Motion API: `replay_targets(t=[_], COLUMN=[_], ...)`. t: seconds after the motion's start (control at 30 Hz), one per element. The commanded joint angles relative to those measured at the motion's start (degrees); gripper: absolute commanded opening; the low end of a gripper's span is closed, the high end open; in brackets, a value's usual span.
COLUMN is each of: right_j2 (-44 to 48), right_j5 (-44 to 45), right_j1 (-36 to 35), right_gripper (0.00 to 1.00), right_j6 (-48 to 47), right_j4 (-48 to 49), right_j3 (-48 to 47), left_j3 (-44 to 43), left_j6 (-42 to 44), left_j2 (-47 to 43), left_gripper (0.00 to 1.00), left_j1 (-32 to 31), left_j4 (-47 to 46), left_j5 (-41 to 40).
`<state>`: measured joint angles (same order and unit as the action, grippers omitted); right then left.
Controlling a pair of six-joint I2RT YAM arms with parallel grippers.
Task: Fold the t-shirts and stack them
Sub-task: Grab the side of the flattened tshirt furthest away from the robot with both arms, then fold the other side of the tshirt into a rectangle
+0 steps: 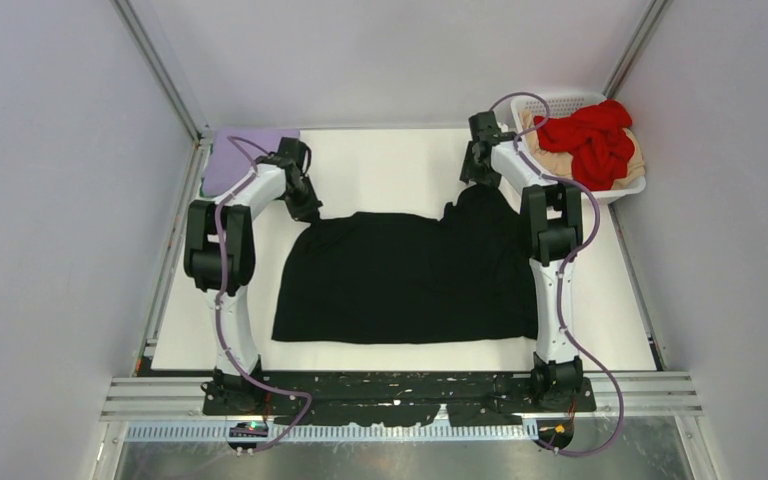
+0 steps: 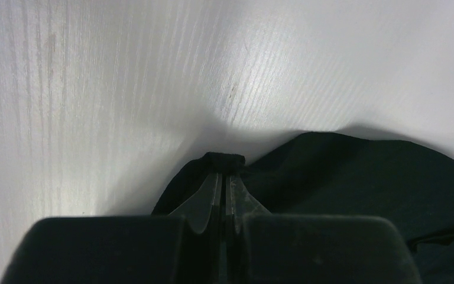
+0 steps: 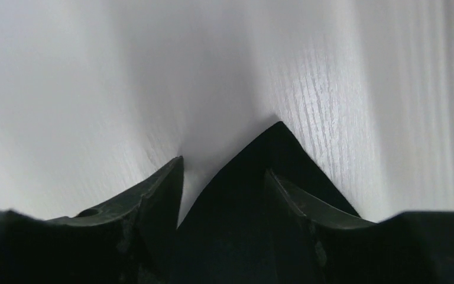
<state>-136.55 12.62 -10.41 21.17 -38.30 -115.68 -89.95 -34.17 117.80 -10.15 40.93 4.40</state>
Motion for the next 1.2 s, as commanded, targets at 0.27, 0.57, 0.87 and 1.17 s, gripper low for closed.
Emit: replay_targets(t=[0.27,0.57,0.87,1.17], right_j2=[6.0,13.3,33.6,49.7], right_j5=[7.5,7.2,6.2,9.1], right_j1=[-1.1,-1.4,-2.1,-4.3], right_gripper=[0.26,0.05,0.05,0.05], right_j6=[3.5,4.0,-0.1,1.7], right_j4=[-2.1,4.7,13.3,8.8], right_j3=[8.2,14.6,35.6,50.3], left_j3=[1.9,3.9,12.9,21.4], left_j6=[-0.6,0.1,2.0,3.9], left_j2=[-5.8,-9.3,-18.1,-25.8], left_gripper=[0.00,0.00,0.00,0.00], left_j1=[-0.1,-0.5,-1.8,-3.2], left_j4=[-0.7,-1.0,-4.1,-7.1], left_j5=[-0.3,0.1,-1.0,-1.2])
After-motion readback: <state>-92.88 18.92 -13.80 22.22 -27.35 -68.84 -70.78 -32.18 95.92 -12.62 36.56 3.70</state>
